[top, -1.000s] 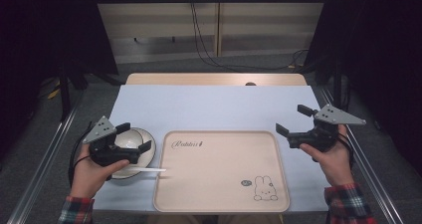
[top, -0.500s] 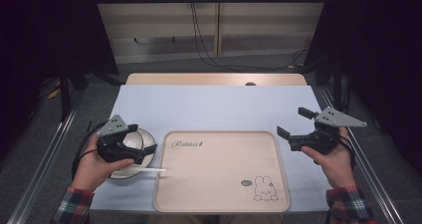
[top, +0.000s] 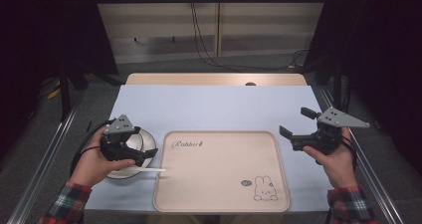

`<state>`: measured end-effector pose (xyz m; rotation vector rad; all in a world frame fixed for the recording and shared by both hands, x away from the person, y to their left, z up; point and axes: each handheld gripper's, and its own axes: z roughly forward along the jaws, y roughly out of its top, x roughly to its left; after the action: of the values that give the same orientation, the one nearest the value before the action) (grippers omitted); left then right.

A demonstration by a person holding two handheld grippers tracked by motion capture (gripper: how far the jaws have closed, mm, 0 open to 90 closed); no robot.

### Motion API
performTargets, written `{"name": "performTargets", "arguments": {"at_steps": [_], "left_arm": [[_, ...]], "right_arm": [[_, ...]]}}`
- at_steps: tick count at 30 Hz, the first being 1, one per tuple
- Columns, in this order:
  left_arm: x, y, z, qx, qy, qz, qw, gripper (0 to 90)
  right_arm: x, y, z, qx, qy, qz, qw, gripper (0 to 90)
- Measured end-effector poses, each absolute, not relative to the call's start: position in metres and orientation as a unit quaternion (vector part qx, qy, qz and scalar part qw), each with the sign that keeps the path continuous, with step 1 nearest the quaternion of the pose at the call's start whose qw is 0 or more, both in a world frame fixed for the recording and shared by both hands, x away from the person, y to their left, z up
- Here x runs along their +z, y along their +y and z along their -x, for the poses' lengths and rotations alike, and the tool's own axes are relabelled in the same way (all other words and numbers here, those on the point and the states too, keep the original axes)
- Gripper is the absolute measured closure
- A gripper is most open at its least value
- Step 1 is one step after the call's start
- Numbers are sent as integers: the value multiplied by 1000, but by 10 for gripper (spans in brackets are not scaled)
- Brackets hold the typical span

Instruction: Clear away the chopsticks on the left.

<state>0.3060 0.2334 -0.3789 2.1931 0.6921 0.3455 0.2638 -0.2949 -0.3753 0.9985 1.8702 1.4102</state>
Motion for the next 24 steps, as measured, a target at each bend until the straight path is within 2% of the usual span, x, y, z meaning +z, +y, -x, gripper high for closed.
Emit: {"name": "performTargets", "arguments": {"at_steps": [24], "left_arm": [[-386, 212, -304, 93, 226, -914, 324, 77]], "right_arm": [[-374, -296, -263, 527, 703, -375, 296, 18]]}}
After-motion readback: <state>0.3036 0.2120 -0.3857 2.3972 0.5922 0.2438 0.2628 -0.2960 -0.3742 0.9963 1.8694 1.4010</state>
